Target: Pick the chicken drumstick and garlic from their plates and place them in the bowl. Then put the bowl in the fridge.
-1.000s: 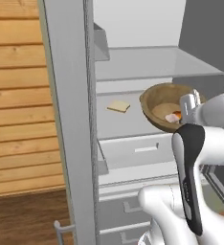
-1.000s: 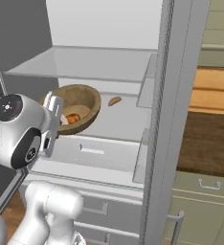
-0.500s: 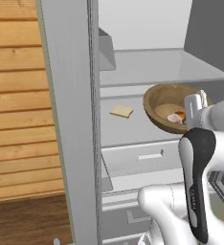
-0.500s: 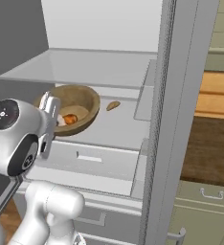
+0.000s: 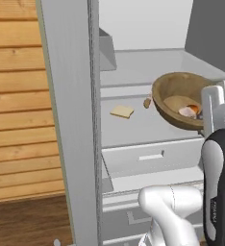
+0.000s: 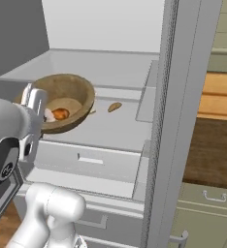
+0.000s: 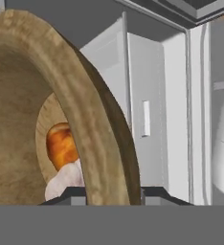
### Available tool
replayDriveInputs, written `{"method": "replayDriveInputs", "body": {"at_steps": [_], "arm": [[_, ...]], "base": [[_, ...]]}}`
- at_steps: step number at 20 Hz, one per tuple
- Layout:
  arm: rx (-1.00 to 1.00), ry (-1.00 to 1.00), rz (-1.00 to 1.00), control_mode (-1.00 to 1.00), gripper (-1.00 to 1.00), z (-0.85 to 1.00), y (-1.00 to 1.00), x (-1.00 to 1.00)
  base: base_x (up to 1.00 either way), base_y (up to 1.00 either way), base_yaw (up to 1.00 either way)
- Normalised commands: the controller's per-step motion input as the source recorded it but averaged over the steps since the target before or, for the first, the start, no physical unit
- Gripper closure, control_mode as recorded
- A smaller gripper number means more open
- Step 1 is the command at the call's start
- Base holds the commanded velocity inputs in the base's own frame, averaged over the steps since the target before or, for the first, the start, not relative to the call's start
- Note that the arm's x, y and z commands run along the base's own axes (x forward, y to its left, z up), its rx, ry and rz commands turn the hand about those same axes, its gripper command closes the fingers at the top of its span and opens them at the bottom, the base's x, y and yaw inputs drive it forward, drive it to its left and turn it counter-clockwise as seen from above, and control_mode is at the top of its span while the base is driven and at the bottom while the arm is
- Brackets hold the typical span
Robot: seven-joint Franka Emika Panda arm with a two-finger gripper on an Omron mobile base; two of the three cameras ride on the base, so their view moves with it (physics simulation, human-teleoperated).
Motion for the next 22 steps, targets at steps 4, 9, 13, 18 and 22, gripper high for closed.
{"method": "replayDriveInputs", "body": {"at_steps": [4, 9, 13, 18, 22], "arm": [[-0.01, -0.23, 0.06, -1.00, 1.00, 0.56, 0.12, 0.36], [0.00, -0.17, 0.08, -1.00, 1.00, 0.26, 0.01, 0.56], [0.01, 0.00, 0.07, -1.00, 1.00, 0.15, 0.00, 0.76], [0.00, 0.00, 0.09, -1.00, 1.00, 0.24, 0.00, 0.68], [0.00, 0.00, 0.04, -1.00, 1.00, 0.06, 0.00, 0.71]], "base": [[0.00, 0.00, 0.00], [0.00, 0.00, 0.00], [0.00, 0.00, 0.00], [0.00, 0.00, 0.00], [0.00, 0.00, 0.00]]}}
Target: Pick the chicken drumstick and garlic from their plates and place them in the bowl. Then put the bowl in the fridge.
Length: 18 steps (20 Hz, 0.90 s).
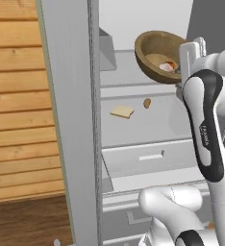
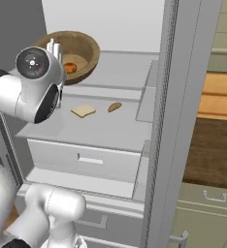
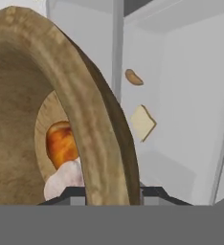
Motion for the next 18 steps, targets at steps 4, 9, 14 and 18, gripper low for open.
{"method": "replayDriveInputs", "body": {"at_steps": [4, 9, 14, 18], "arm": [[0.00, 0.00, 0.03, -1.00, 1.00, -0.03, -0.01, 0.72], [0.00, 0.00, 0.03, -1.00, 1.00, -0.38, 0.00, 0.64], [0.00, 0.00, 0.00, -1.00, 1.00, -0.24, 0.00, 0.51], [0.00, -0.01, 0.00, -1.00, -1.00, 0.00, 0.04, 0.48]], "base": [[0.00, 0.00, 0.00], [0.00, 0.00, 0.00], [0.00, 0.00, 0.00], [0.00, 0.00, 0.00]]}}
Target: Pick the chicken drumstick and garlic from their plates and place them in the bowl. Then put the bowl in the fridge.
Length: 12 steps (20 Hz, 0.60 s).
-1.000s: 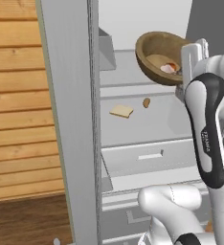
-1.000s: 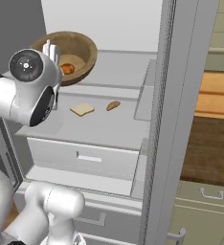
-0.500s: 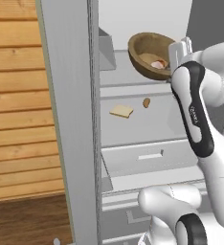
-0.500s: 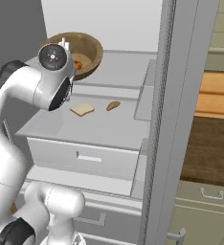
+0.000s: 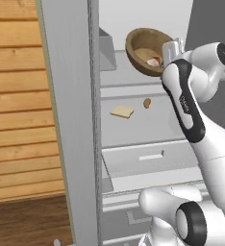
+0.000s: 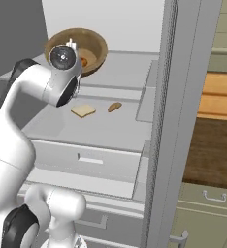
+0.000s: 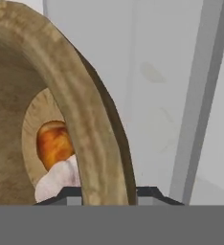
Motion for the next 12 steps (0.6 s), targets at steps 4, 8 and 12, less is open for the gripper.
{"method": "replayDriveInputs", "body": {"at_steps": [4, 8, 12], "arm": [[0.00, -0.29, 0.00, -1.00, -1.00, 0.10, 0.00, 0.01], [0.00, -0.47, 0.00, -1.00, -1.00, 0.31, 0.00, -0.08], [0.10, -0.25, 0.00, -1.00, -1.00, 0.24, 0.00, -0.95]], "base": [[0.00, 0.00, 0.00], [0.00, 0.00, 0.00], [0.00, 0.00, 0.00]]}}
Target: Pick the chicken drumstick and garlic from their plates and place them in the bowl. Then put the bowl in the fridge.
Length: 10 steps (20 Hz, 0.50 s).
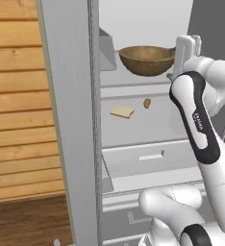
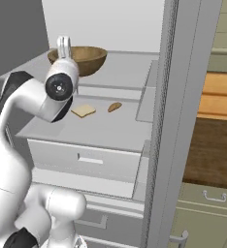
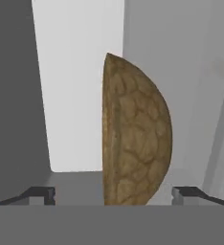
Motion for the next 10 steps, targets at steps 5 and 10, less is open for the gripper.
{"method": "replayDriveInputs", "body": {"at_steps": [5, 10], "arm": [[0.09, -0.02, 0.00, -1.00, -1.00, 0.37, 0.00, -1.00], [0.00, 0.33, 0.00, -1.00, -1.00, 0.32, 0.00, -1.00]], "base": [[0.00, 0.00, 0.00], [0.00, 0.00, 0.00]]}}
